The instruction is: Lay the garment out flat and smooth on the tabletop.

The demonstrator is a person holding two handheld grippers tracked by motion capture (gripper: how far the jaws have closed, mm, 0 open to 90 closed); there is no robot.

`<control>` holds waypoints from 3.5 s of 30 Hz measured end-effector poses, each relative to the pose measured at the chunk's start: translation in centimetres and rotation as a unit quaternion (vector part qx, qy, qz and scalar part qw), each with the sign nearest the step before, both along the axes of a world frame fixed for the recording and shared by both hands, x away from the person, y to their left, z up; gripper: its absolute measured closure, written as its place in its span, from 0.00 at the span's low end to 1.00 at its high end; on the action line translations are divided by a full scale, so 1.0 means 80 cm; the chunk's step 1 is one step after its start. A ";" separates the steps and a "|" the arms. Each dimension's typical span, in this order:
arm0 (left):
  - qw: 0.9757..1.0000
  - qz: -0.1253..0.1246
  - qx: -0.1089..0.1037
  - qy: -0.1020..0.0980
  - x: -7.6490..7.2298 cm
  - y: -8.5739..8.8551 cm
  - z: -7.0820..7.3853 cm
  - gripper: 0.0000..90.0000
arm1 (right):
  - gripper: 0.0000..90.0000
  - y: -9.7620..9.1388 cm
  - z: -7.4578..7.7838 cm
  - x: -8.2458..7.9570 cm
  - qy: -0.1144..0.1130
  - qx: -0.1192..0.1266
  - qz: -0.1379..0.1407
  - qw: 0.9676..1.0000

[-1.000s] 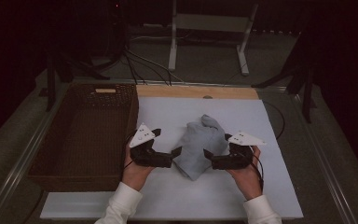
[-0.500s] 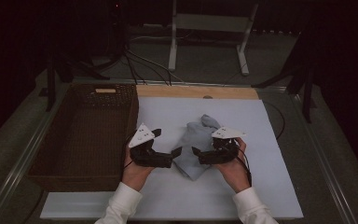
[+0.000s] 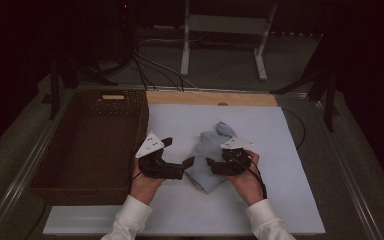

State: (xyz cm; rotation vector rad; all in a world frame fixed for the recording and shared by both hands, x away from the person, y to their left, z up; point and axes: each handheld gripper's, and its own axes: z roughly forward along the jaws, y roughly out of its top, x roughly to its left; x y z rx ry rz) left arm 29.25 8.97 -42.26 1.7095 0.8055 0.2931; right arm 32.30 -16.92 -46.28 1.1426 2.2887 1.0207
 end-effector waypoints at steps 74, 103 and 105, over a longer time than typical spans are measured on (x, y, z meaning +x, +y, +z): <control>1.000 0.006 0.008 -0.007 -0.003 0.002 0.004 0.00 | 0.98 -0.117 0.015 -0.042 -0.012 -0.028 -0.019 0.999; 1.000 0.005 0.010 -0.006 -0.004 0.000 0.004 0.00 | 0.85 -0.165 0.002 -0.060 0.009 -0.029 -0.059 0.998; 1.000 0.005 0.011 -0.006 -0.004 0.000 0.004 0.00 | 0.75 -0.164 0.004 -0.061 0.007 -0.030 -0.062 0.998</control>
